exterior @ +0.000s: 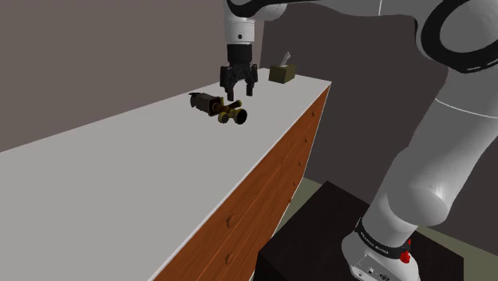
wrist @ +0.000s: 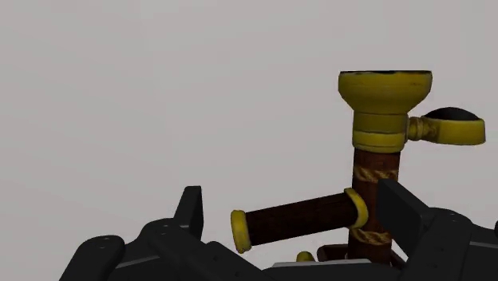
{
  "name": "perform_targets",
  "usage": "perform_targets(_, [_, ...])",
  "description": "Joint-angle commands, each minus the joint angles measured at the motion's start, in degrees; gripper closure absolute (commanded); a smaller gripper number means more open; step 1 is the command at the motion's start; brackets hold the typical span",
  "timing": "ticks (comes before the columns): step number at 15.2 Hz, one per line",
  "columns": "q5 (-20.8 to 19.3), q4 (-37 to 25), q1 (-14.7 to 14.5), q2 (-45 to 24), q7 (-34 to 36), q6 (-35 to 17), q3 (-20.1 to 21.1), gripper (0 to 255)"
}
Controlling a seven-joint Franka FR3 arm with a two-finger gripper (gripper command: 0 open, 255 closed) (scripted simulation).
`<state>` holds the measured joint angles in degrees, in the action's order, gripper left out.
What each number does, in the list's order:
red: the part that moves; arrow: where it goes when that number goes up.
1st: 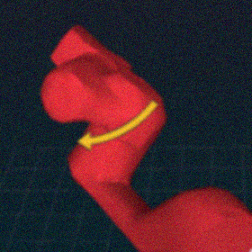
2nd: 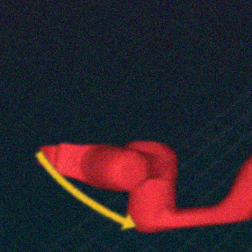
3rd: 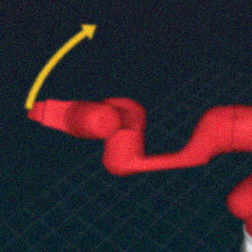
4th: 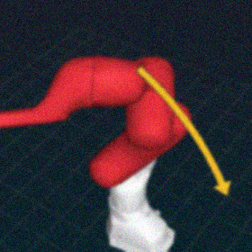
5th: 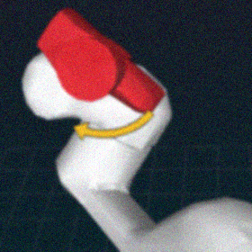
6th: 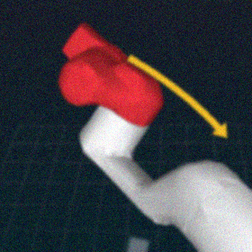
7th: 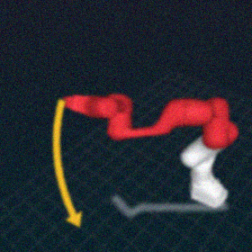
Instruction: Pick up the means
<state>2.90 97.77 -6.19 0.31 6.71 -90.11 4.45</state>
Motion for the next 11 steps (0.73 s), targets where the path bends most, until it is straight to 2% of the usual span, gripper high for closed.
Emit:
perform_targets(1, [-0.84, -6.26, -0.74, -4.99, 0.04, 1.04, 0.74, 0])
perform_targets(7, [-3.95, -26.71, -3.65, -19.63, 0.08, 6.37, 2.49, 0])
perform_targets(11, [-3.84, -22.27, -3.53, -18.74, -0.01, 2.82, 2.43, 0])
